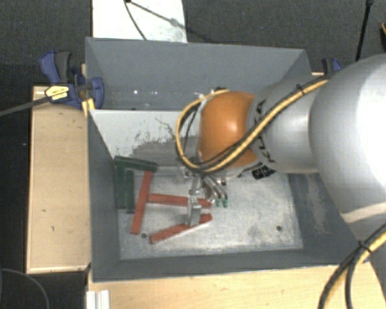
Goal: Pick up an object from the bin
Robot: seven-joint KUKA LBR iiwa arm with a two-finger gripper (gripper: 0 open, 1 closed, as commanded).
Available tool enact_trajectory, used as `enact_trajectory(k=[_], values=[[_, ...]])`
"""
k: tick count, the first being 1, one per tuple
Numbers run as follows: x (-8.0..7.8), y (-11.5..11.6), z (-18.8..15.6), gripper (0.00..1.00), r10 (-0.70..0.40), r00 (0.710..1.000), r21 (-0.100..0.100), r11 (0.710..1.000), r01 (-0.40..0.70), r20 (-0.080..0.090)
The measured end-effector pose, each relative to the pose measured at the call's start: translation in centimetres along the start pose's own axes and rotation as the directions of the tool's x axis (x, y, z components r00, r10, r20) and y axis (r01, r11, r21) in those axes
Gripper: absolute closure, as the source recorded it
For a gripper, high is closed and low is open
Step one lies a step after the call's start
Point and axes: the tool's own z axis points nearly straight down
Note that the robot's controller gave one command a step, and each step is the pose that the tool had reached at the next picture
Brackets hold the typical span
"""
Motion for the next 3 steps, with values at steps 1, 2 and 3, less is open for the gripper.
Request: enact_trajectory(k=[1,2,3], values=[[-0.2,0.0,-0.4,1.00,0.005,1.000,-0.002,1.000,-0.005,0.006],[0.0,3.7,-12.9,1.00,-0.020,1.000,-0.004,1.000,0.020,0.015],[1.5,4.9,-26.2,1.00,-0.346,0.938,0.002,0.938,0.346,0.015]])
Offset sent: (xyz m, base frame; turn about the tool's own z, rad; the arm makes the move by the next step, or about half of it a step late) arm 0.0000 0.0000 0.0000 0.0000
